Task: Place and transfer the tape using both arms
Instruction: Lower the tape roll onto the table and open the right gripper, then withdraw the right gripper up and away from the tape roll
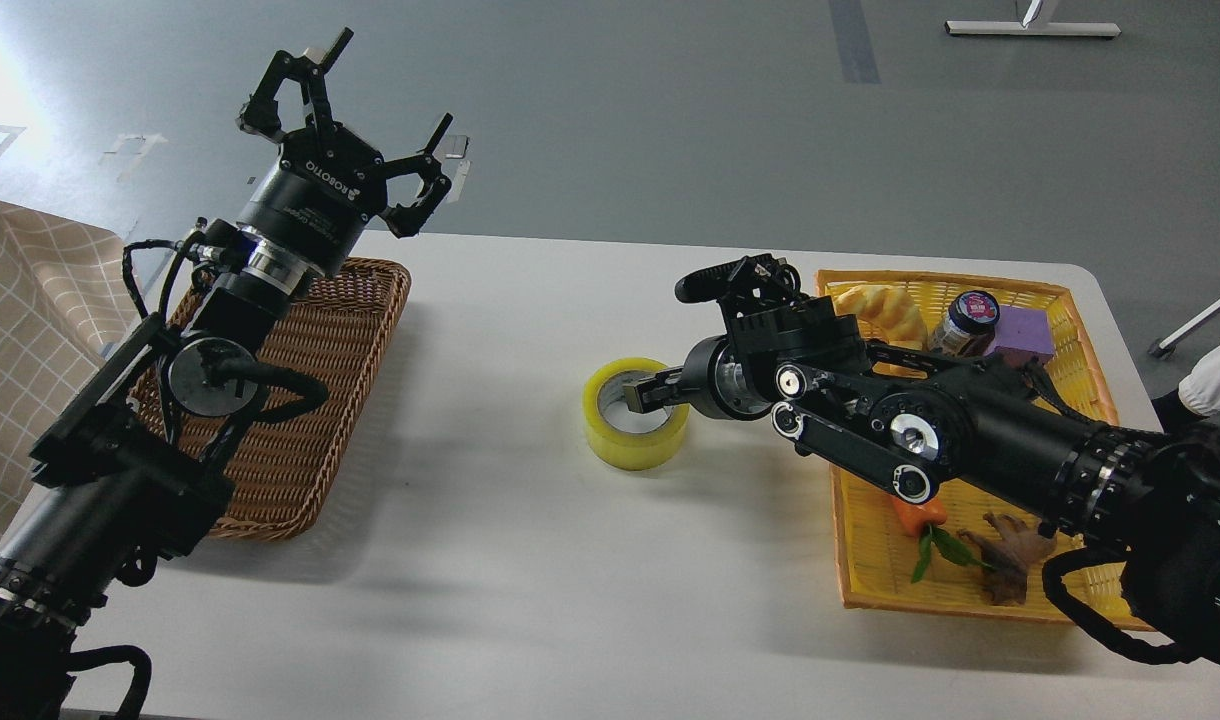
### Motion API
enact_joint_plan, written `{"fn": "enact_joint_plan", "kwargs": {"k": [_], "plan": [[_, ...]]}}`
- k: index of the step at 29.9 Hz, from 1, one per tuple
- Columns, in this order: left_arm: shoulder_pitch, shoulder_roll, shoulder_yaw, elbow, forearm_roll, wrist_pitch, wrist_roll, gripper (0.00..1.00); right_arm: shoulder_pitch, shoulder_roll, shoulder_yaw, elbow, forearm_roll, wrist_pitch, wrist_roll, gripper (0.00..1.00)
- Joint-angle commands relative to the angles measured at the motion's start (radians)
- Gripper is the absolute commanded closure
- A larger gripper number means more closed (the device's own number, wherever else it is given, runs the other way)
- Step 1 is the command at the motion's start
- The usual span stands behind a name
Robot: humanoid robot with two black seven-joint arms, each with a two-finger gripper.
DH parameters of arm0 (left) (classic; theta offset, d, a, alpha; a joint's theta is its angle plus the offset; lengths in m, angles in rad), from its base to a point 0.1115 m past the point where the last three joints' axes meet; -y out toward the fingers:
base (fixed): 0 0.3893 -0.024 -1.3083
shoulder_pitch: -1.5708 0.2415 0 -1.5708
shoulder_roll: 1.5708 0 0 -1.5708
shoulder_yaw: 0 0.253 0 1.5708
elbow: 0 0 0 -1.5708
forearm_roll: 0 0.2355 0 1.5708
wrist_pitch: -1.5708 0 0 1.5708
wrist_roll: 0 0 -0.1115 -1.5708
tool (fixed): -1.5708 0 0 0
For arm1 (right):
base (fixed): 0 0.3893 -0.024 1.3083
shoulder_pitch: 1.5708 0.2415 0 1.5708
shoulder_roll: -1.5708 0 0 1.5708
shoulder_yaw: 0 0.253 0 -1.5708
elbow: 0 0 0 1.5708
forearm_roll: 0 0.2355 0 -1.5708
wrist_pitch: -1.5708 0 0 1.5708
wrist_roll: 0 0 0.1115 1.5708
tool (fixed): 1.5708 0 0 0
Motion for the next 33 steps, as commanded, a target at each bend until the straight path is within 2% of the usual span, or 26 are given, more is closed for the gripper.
{"fn": "enact_joint_plan", "kwargs": {"k": [1, 4, 6, 8, 13, 20, 22, 26, 33], "plan": [[0.000, 0.000, 0.002, 0.000, 0.002, 0.000, 0.000, 0.02, 0.003, 0.000, 0.009, 0.053, 0.000, 0.000, 0.000, 0.19], [0.000, 0.000, 0.002, 0.000, 0.002, 0.000, 0.000, 0.02, 0.006, 0.000, 0.011, 0.083, 0.000, 0.000, 0.000, 0.18], [0.002, 0.002, 0.002, 0.000, 0.002, 0.000, -0.001, 0.02, 0.000, 0.000, 0.030, 0.128, 0.000, 0.000, 0.000, 0.07], [0.002, 0.002, 0.002, 0.000, 0.003, 0.000, -0.001, 0.02, -0.003, -0.012, 0.050, 0.151, 0.002, 0.000, 0.000, 0.05], [0.003, 0.000, 0.002, 0.000, 0.002, 0.000, 0.000, 0.02, -0.005, -0.139, 0.147, 0.239, 0.031, 0.000, -0.002, 0.01], [0.000, 0.000, 0.002, 0.000, 0.002, 0.000, 0.000, 0.02, -0.026, -0.346, 0.283, 0.412, 0.076, 0.000, 0.000, 0.00], [0.000, 0.000, 0.002, 0.000, 0.003, 0.000, 0.000, 0.02, -0.038, -0.374, 0.322, 0.441, 0.077, 0.000, 0.000, 0.00], [-0.009, 0.000, 0.003, 0.002, 0.005, 0.000, 0.000, 0.02, -0.161, -0.414, 0.508, 0.500, 0.106, 0.000, 0.011, 0.00], [-0.014, -0.003, 0.005, 0.008, 0.008, 0.000, 0.000, 0.02, -0.399, -0.391, 0.845, 0.557, 0.266, 0.000, 0.053, 0.00]]}}
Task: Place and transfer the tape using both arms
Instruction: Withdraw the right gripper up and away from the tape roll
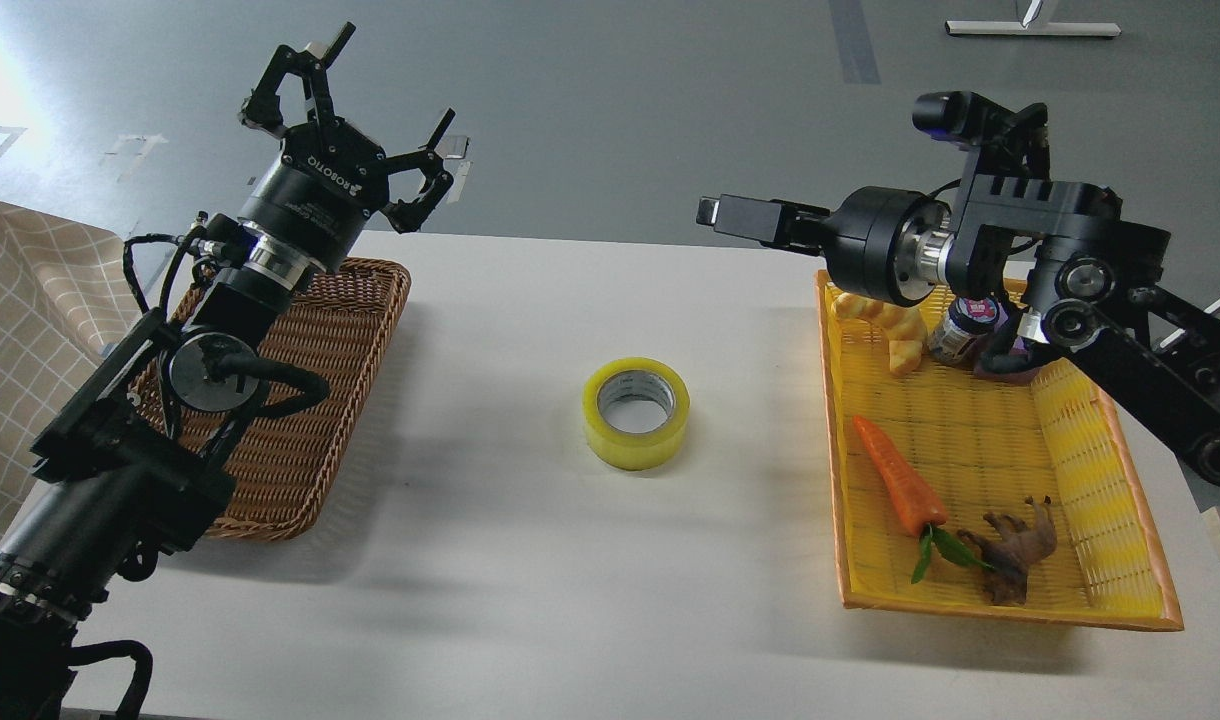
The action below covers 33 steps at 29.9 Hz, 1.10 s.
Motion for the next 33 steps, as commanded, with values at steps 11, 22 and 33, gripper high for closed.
{"fn": "enact_joint_plan", "kwargs": {"k": [11, 22, 33], "plan": [[-0.004, -0.001, 0.004, 0.004, 0.004, 0.000, 0.000, 0.02, -0.181, 0.107, 0.467, -0.115, 0.372, 0.000, 0.228, 0.00], [-0.011, 0.004, 0.005, 0.007, 0.004, 0.000, 0.000, 0.02, -0.169, 0.162, 0.586, -0.278, 0.896, 0.000, 0.248, 0.00], [-0.031, 0.005, 0.010, 0.009, 0.064, 0.000, 0.000, 0.02, -0.182, 0.173, 0.632, -0.287, 1.082, 0.000, 0.246, 0.00]]}}
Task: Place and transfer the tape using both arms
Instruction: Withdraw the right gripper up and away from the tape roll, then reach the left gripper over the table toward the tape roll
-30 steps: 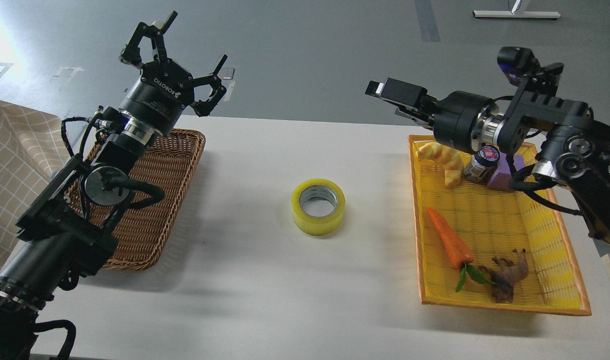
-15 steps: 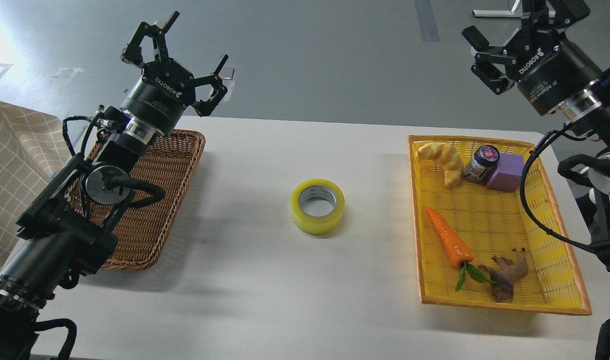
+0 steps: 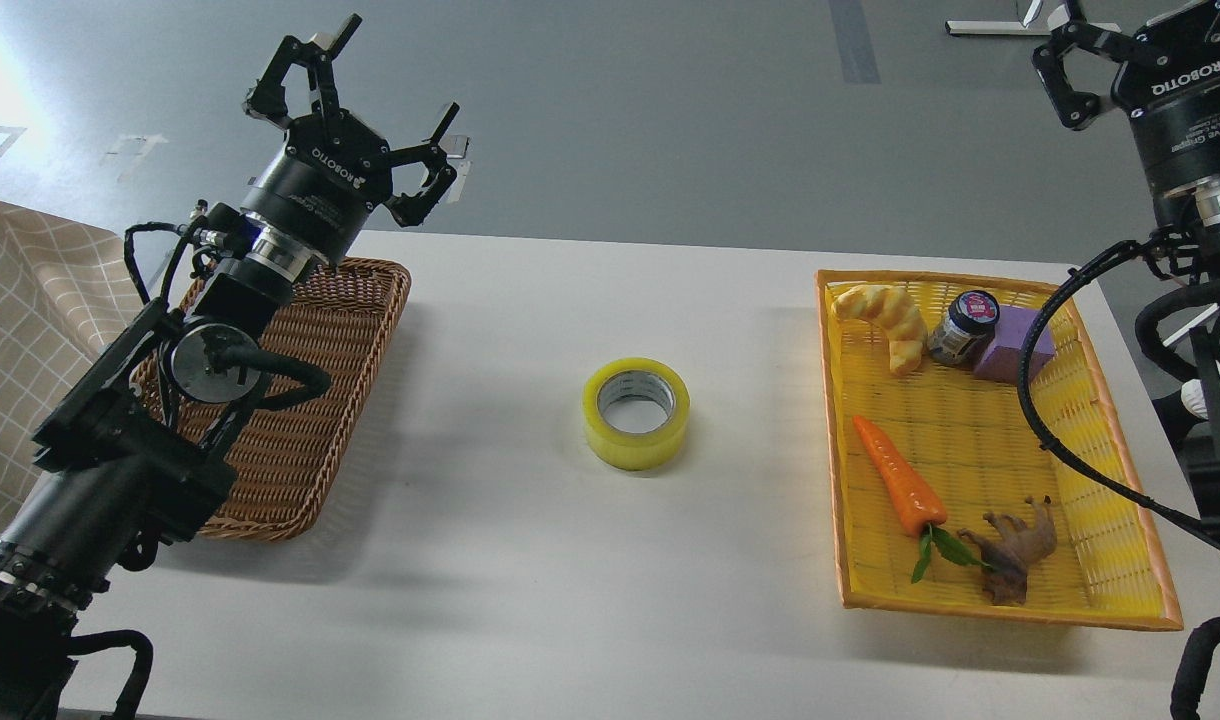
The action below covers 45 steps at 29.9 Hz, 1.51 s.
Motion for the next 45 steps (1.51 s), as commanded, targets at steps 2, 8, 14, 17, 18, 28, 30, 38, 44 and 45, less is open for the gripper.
{"fn": "enact_joint_plan", "kwargs": {"k": [2, 8, 14, 17, 18, 28, 30, 38, 44, 45], "plan": [[-0.007, -0.001, -0.004, 0.000, 0.061, 0.000, -0.003, 0.02, -0.014, 0.020, 0.010, 0.000, 0.028, 0.000, 0.000, 0.00], [-0.025, -0.004, -0.005, 0.000, 0.175, 0.000, -0.003, 0.02, -0.046, 0.057, 0.022, 0.000, 0.080, 0.000, 0.000, 0.00], [-0.065, 0.001, 0.000, -0.011, 0.264, 0.000, -0.003, 0.02, -0.074, 0.060, 0.024, 0.006, 0.085, 0.000, 0.001, 0.00], [-0.079, 0.004, 0.001, -0.014, 0.327, 0.000, -0.003, 0.02, -0.089, 0.060, 0.022, 0.006, 0.085, 0.000, 0.001, 0.00], [-0.080, 0.004, 0.003, -0.014, 0.344, 0.000, -0.003, 0.02, -0.092, 0.060, 0.024, 0.006, 0.085, 0.000, 0.001, 0.00], [-0.085, -0.002, 0.007, -0.098, 0.670, 0.058, -0.003, 0.02, -0.127, 0.060, 0.031, 0.006, 0.086, 0.000, 0.003, 0.00], [-0.088, -0.001, 0.009, -0.112, 0.687, 0.059, -0.003, 0.02, -0.127, 0.060, 0.031, 0.005, 0.086, 0.000, 0.003, 0.00], [-0.110, 0.033, 0.029, -0.172, 0.896, 0.061, -0.003, 0.02, -0.127, 0.060, 0.041, 0.003, 0.086, 0.000, 0.003, 0.00], [-0.108, 0.062, 0.098, -0.184, 1.065, 0.062, -0.003, 0.02, -0.131, 0.060, 0.041, 0.002, 0.086, 0.000, 0.003, 0.00], [-0.111, 0.071, 0.120, -0.190, 1.095, 0.062, -0.003, 0.02, -0.137, 0.060, 0.041, 0.002, 0.086, 0.000, 0.003, 0.00]]}}
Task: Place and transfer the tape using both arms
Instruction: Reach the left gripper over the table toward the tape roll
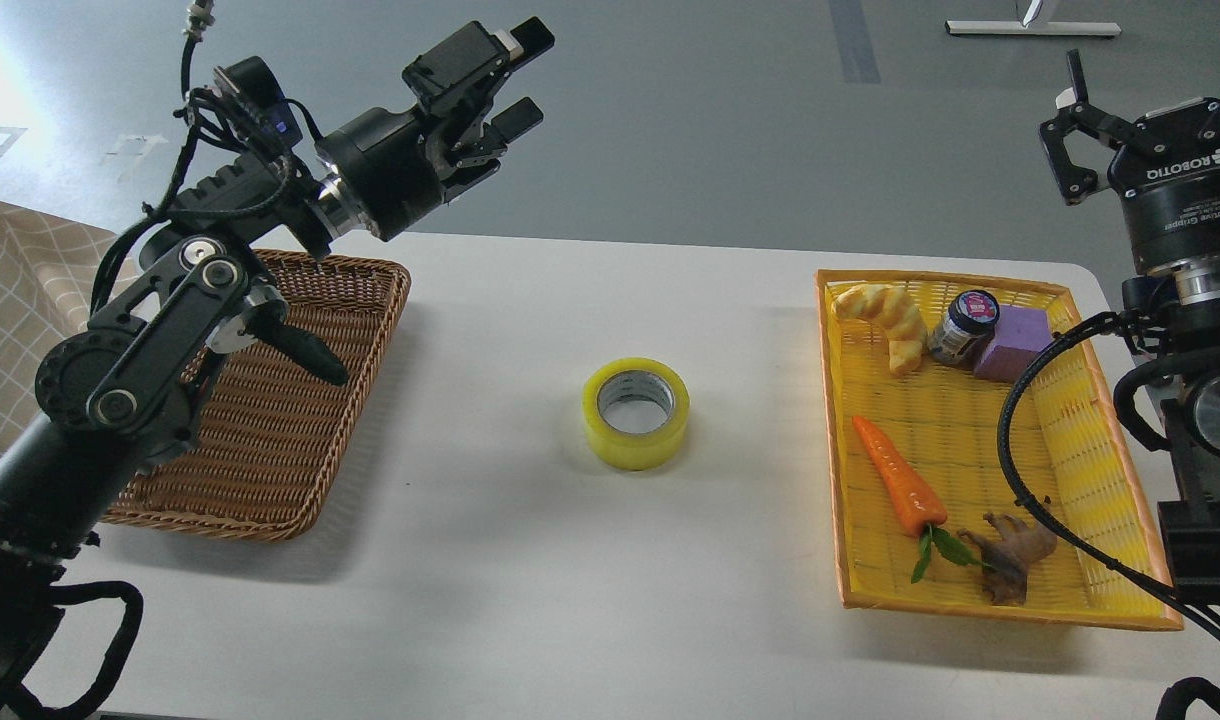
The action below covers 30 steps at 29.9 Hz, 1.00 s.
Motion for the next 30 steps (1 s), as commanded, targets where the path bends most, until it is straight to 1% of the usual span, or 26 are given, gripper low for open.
{"fn": "enact_joint_plan", "kwargs": {"k": [1, 8, 12, 14, 21, 24, 26, 30], "plan": [[-0.007, 0.024, 0.056, -0.014, 0.091, 0.002, 0.001, 0.02, -0.010, 0.000, 0.001, -0.001, 0.000, 0.000, 0.000, 0.00], [-0.037, 0.053, 0.150, -0.035, 0.280, 0.007, 0.011, 0.02, -0.015, 0.001, 0.000, 0.001, -0.002, 0.000, 0.000, 0.00], [-0.057, 0.058, 0.207, -0.035, 0.411, 0.007, 0.015, 0.02, -0.006, 0.026, -0.005, 0.008, -0.002, 0.000, 0.000, 0.00], [-0.066, 0.056, 0.234, -0.035, 0.479, 0.008, 0.027, 0.02, -0.003, 0.026, -0.003, 0.007, -0.002, 0.000, -0.002, 0.00], [-0.065, 0.052, 0.283, -0.025, 0.556, 0.008, 0.050, 0.02, 0.005, 0.021, -0.012, 0.004, -0.003, 0.000, -0.003, 0.00], [-0.076, 0.056, 0.342, -0.025, 0.602, 0.008, 0.072, 0.02, 0.005, 0.020, -0.014, 0.005, -0.003, 0.000, -0.003, 0.00], [-0.093, 0.055, 0.368, -0.020, 0.668, 0.008, 0.109, 0.02, 0.005, 0.020, -0.014, 0.007, -0.005, 0.000, -0.003, 0.00], [-0.111, 0.053, 0.398, -0.017, 0.697, 0.007, 0.149, 0.02, 0.000, 0.018, -0.016, 0.004, -0.008, 0.000, -0.003, 0.00]]}}
